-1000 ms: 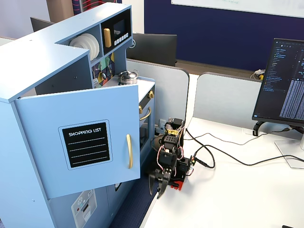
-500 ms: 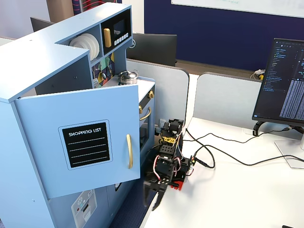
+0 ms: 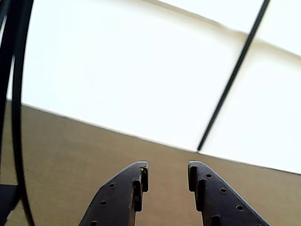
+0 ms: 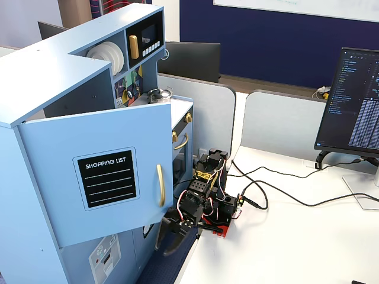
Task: Close the left cabinet door
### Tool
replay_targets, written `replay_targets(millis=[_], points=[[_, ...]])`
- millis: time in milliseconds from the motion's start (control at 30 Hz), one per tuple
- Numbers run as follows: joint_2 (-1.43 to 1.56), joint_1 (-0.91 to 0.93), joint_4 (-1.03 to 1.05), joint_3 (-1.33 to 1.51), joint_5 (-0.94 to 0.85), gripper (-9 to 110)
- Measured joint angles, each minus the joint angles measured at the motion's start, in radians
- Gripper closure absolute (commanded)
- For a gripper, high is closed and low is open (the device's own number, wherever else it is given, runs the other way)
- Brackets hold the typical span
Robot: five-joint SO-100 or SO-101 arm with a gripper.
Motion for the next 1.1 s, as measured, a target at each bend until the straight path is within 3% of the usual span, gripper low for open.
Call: replay_targets(millis=[633, 867, 967, 1100], points=[[0.328, 0.598, -0.063, 0.282, -0.046, 102], [0.400, 0.670, -0.063, 0.347, -0.046, 102], [0.506, 0.657, 0.002, 0.419, -0.037, 102], [0.738, 0.761, 0.239, 0.525, 0.029, 102]])
